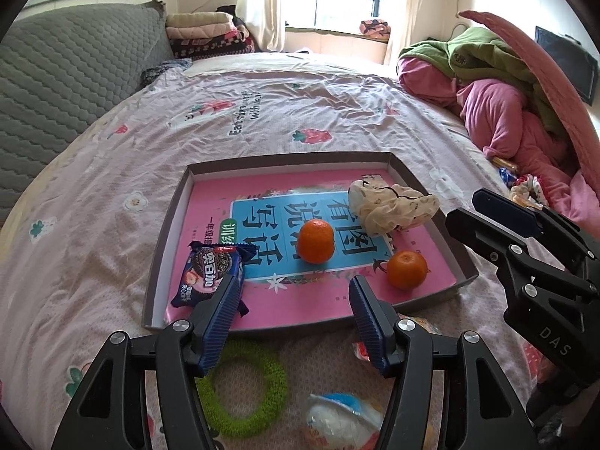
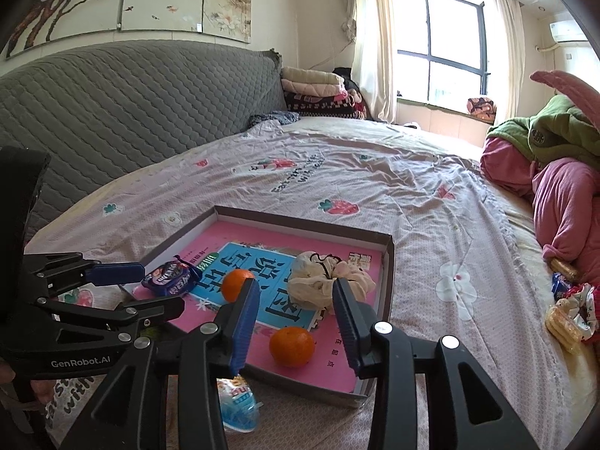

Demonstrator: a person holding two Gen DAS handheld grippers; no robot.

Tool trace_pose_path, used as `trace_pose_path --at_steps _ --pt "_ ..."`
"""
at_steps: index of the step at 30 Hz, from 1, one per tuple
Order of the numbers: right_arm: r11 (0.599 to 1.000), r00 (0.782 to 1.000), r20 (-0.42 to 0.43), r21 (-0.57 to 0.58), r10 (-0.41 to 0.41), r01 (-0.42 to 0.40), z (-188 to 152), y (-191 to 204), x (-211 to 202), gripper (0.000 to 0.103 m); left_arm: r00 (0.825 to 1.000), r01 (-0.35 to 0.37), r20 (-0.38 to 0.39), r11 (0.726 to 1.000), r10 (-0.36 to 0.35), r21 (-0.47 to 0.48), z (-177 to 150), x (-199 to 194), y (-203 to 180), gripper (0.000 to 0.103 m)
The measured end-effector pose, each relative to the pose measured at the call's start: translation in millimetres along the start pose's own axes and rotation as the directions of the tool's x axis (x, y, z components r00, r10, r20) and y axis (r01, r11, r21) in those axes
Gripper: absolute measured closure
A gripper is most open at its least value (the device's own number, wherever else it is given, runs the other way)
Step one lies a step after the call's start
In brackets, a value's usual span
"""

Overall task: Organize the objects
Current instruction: 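Withdraw both tools from the tray toward the items on the bed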

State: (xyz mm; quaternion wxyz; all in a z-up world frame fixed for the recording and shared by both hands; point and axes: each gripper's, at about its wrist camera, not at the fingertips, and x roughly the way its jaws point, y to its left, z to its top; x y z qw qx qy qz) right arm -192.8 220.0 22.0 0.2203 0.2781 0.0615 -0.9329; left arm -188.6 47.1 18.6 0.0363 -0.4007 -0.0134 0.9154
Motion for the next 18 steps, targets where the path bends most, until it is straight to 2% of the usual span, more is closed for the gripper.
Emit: trace_pose_path --at_steps 18 --pt "0.999 0.998 0.059 -0.023 0.031 -0.030 -3.2 17.4 -29.9 0.057 0.999 -0.011 0.033 1.000 0.012 -0.025 -19.5 -37.5 5.7 0.040"
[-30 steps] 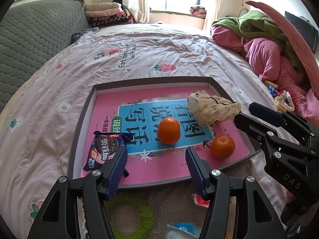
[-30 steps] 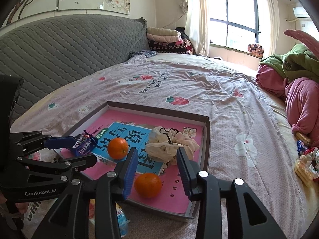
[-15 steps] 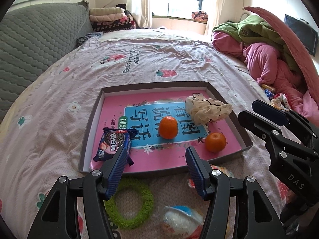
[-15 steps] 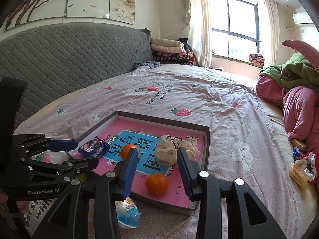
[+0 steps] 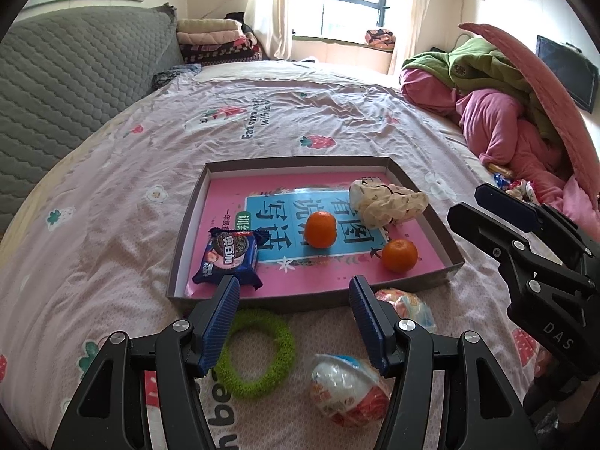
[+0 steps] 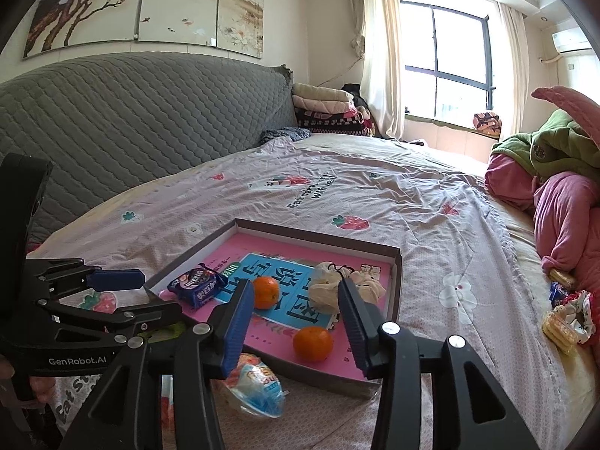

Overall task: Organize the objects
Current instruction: 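Withdraw both tools from the tray toward the items on the bed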

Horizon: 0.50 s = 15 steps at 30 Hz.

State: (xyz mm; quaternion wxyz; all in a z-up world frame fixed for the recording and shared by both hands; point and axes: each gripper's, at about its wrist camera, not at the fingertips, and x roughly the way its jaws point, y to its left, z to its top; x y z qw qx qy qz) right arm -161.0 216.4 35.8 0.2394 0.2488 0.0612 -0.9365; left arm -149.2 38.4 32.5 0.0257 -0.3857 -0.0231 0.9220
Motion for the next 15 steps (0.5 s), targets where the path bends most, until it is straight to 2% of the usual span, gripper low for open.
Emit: trace_pose_path --at_steps 15 --pt "1.000 0.999 0.034 -0.011 0.026 -0.025 -0.4 11.2 -17.4 0.054 1.000 -0.025 0.006 1.000 0.025 -0.005 -13.1 -15.1 5.2 0.040"
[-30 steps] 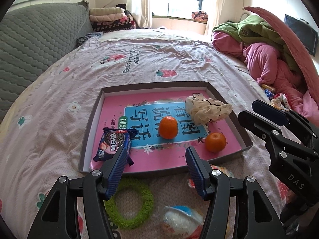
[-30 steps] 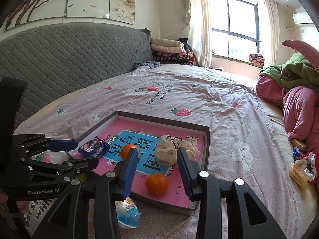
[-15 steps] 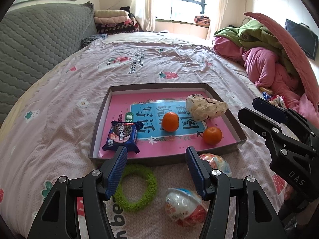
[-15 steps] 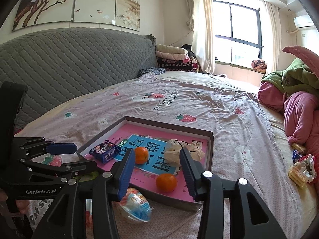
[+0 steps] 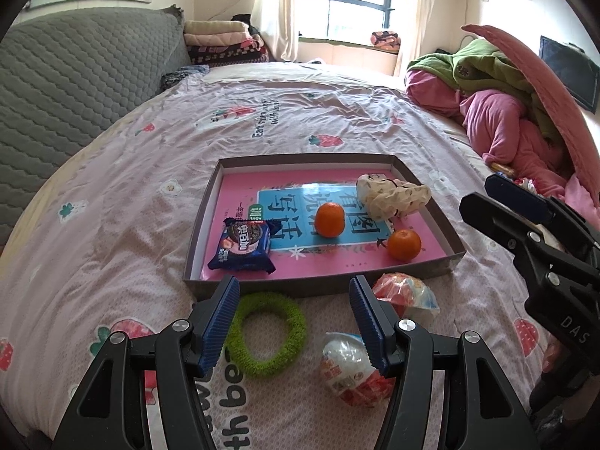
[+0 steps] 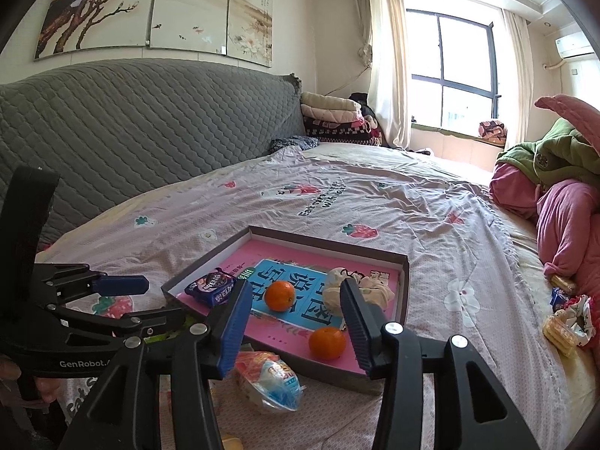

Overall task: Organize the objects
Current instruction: 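Withdraw both tools from the tray toward the items on the bed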

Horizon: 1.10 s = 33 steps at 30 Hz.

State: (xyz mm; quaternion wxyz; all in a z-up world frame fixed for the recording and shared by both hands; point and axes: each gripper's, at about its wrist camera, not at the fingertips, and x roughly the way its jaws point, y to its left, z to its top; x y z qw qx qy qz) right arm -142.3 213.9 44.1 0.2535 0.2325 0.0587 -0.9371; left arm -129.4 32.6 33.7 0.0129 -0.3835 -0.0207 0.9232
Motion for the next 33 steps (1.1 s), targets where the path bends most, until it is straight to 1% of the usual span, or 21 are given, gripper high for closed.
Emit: trace_pose_path --at_steps 8,16,19,24,33 --pt "1.000 1.000 0.000 0.003 0.009 -0.009 -3.9 4.6 -4.9 0.054 1.000 0.003 -0.006 1.000 -0.003 0.006 -8.2 -4.9 -2.7 0.040" --pt "0.999 1.000 0.007 -0.033 -0.005 0.005 -8.2 14.5 -13.4 0.054 1.000 0.002 0.006 1.000 -0.002 0.016 -10.8 -13.1 -8.7 0.040" --pt "0.999 1.000 0.000 -0.040 -0.018 0.018 -13.1 17.5 -16.4 0.054 1.000 0.001 0.005 1.000 -0.001 0.021 -12.6 -13.9 -11.1 0.040" --pt "0.999 0.999 -0.033 -0.033 -0.011 0.010 -25.6 20.4 -18.0 0.054 1.000 -0.012 0.006 0.999 0.012 0.035 -15.5 -13.8 -15.5 0.040" --pt "1.000 1.000 -0.030 -0.016 -0.009 0.008 -35.8 21.3 -29.4 0.054 1.000 -0.011 -0.003 0.999 0.011 0.038 -17.9 -13.0 -17.6 0.040"
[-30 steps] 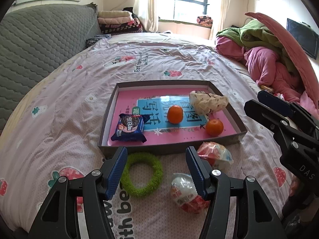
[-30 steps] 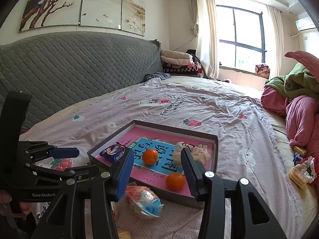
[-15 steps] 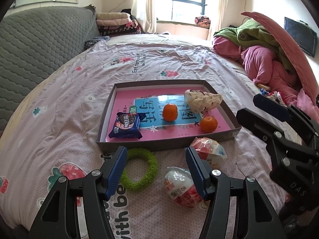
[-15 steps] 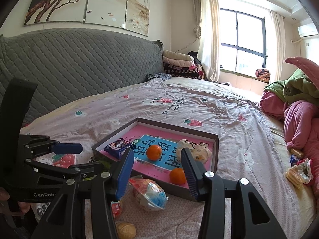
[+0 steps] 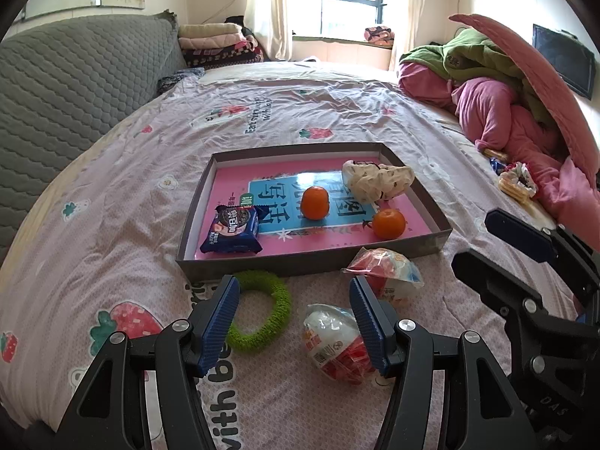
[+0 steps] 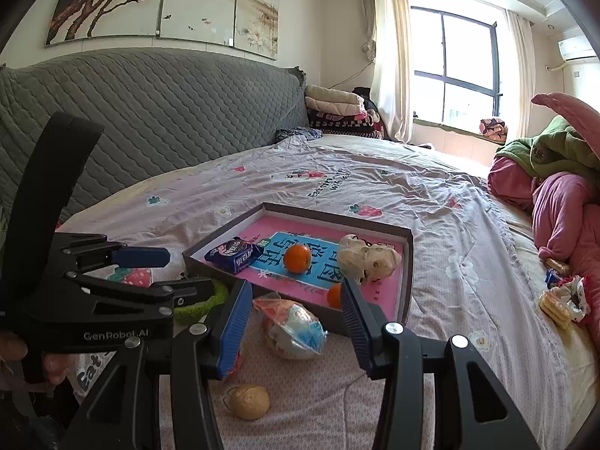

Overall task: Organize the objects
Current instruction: 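Withdraw both tools from the tray toward the items on the bed, then move the right tool to the brown bun while the left tool approaches the red-white egg packet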

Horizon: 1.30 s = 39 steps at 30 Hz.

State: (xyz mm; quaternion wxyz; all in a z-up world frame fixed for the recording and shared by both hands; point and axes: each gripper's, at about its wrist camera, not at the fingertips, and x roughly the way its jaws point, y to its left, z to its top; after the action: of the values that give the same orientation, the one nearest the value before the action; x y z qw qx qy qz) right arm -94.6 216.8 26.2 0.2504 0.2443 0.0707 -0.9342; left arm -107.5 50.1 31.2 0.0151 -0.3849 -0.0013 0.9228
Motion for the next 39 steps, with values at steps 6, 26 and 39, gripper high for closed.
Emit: trace_pose_path --at_steps 6,26,39 --pt "1.000 1.000 -0.013 0.005 -0.001 0.002 -9.9 4.3 -4.6 0.054 1.000 0.000 0.002 1.000 0.000 0.005 -1.0 -2.5 -1.9 0.040" --pt "1.000 0.999 -0.051 0.000 -0.004 0.004 -34.2 15.8 -13.3 0.054 1.000 0.011 -0.024 1.000 -0.011 0.005 -11.2 -2.7 -6.6 0.040" --pt "1.000 0.996 -0.093 0.000 -0.005 0.005 -45.8 20.4 -10.7 0.054 0.999 0.022 -0.044 1.000 -0.022 0.008 -17.4 5.4 -14.4 0.040"
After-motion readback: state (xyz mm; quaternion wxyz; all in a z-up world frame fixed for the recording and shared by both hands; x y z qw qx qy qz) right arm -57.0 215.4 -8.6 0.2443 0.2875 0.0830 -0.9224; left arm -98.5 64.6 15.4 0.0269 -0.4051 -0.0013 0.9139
